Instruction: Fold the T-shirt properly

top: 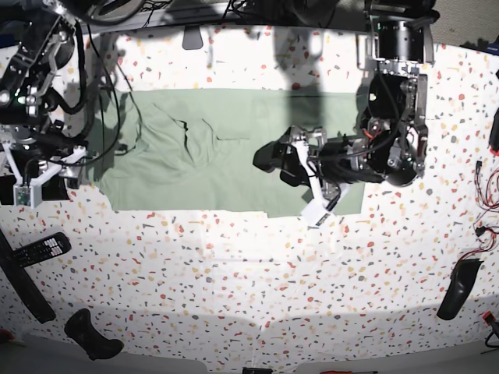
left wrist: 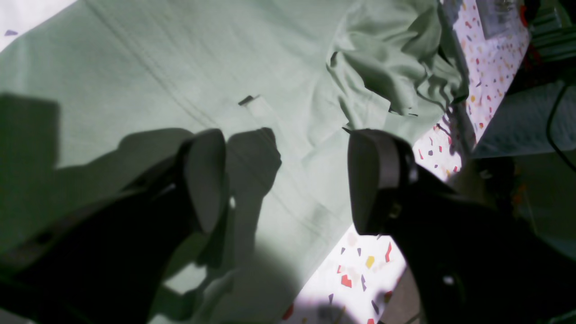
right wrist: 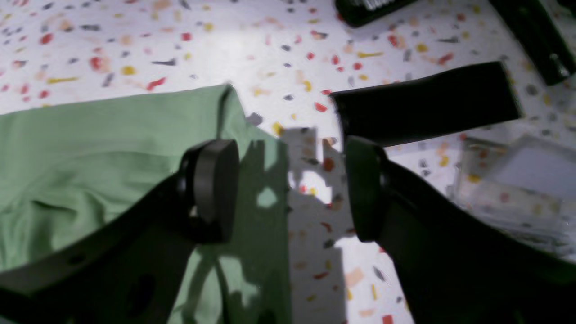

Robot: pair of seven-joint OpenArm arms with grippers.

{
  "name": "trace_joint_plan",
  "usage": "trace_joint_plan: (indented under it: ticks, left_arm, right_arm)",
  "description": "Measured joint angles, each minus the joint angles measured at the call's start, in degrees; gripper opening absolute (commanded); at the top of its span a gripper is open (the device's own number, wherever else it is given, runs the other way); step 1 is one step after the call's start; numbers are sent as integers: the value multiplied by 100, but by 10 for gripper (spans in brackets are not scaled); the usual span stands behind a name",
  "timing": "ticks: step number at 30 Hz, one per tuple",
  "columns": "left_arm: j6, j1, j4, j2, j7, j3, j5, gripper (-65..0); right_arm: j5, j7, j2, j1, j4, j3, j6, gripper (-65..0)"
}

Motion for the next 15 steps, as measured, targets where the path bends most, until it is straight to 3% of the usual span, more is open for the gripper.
trace_joint_plan:
  ticks: [5, 11, 14, 15]
  left_arm:
    - [2, 0, 0, 0, 2, 0, 0, -256]
    - [0, 0, 0, 0, 0, 0, 0, -256]
    - [2, 0, 0, 0, 0, -2, 2, -256]
    - [0, 0, 0, 0, -2, -2, 0, -256]
  right_arm:
    - [15, -1097, 0, 476, 2, 2, 0, -288]
    - [-22, -1091, 2, 723, 2, 2, -2, -282]
    - [72, -1093, 0, 704, 2, 2, 0, -180]
    - [125, -1091, 2, 688, 2, 2, 2, -177]
